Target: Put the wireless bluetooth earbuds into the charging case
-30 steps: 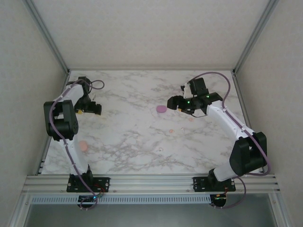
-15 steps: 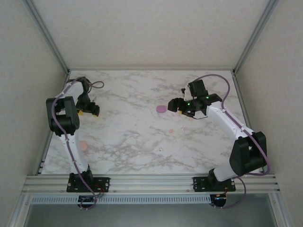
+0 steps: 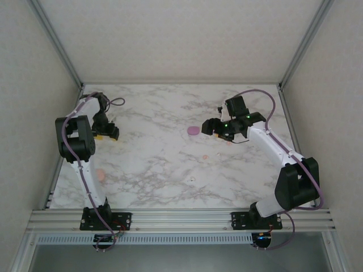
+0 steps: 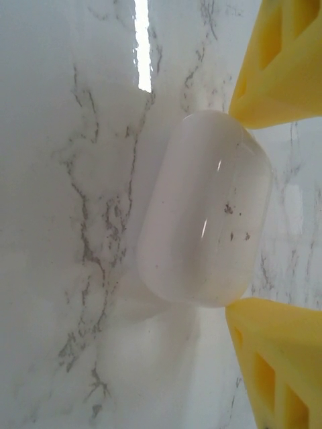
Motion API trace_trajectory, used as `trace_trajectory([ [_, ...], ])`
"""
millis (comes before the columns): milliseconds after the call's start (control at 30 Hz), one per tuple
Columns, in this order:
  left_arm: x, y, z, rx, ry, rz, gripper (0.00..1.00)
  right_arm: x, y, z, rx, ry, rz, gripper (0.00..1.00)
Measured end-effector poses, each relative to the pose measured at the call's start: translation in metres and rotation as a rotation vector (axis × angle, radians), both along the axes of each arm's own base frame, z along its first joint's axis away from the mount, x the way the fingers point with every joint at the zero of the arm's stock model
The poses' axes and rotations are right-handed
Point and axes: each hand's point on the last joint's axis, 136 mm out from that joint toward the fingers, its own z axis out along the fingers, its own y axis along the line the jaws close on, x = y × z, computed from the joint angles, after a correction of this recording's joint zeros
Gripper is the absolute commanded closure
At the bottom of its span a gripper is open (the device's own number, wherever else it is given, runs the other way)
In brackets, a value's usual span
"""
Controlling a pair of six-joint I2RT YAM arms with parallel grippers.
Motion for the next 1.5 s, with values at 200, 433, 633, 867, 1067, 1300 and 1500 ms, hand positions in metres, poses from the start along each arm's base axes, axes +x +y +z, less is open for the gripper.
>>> trace_trajectory([
  [200, -0.002, -0.002, -0.012, -0.004, 0.030, -0.004, 0.28, -0.001, -0.001, -0.001, -0.003, 0.007, 0.000, 0.26],
  [433, 0.000, -0.004, -0.011, -0.002, 0.025, -0.010, 0.30, -0.001, -0.001, -0.001, -0.002, 0.008, -0.001, 0.26],
  [633, 0.003, -0.009, -0.010, 0.000, 0.014, -0.017, 0.42, -0.002, -0.001, -0.003, -0.002, 0.014, -0.004, 0.26],
  [867, 0.011, -0.047, -0.008, -0.024, -0.032, -0.059, 0.43, -0.003, -0.001, -0.009, 0.005, 0.023, -0.015, 0.26],
  [1067, -0.005, -0.117, 0.000, -0.071, -0.050, -0.117, 0.44, -0.006, -0.002, -0.021, 0.008, 0.043, -0.033, 0.25],
  [1300, -0.037, -0.205, 0.023, -0.178, -0.141, -0.098, 0.44, -0.012, -0.005, -0.035, 0.014, 0.066, -0.067, 0.26],
  [1500, -0.057, -0.273, 0.043, -0.269, -0.278, -0.094, 0.43, -0.014, -0.009, -0.039, 0.054, 0.060, -0.118, 0.30],
])
